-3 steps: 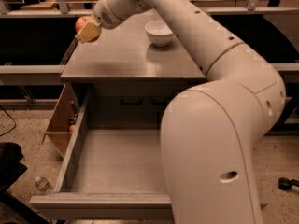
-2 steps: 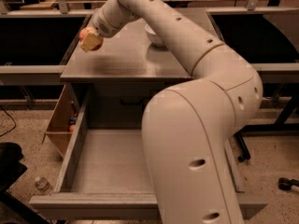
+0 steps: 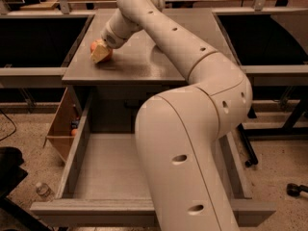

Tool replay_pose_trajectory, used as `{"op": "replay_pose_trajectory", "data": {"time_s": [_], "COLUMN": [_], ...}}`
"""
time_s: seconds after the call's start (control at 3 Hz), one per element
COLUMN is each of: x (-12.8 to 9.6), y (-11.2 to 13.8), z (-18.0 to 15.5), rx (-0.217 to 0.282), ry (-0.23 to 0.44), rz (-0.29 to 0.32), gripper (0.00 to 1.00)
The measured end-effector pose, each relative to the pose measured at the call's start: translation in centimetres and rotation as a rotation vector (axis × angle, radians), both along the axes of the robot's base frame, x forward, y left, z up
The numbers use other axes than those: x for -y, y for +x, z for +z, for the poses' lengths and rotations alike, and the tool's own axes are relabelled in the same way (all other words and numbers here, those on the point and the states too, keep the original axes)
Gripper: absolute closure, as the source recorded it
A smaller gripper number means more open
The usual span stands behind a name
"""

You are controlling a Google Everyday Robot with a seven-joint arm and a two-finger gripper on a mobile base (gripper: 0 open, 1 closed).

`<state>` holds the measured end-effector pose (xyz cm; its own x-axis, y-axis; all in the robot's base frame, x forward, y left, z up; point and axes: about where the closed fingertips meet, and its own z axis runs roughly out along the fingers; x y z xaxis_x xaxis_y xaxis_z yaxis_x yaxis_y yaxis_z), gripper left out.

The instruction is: Pick apple from top drawer and place on counter

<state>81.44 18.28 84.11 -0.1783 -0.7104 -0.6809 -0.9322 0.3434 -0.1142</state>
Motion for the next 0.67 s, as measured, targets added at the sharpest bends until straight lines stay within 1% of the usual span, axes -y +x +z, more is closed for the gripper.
{"op": "replay_pose_trajectory", "data": {"time_s": [0.33,0.67], "x": [0.00,0.00], "y": [0.00,0.00], "z": [0.23,0.22], "rx": [0.000,0.000], "ry": [0.000,0.000], "rz": [0.000,0.000], "gripper": [1.00,0.84]}}
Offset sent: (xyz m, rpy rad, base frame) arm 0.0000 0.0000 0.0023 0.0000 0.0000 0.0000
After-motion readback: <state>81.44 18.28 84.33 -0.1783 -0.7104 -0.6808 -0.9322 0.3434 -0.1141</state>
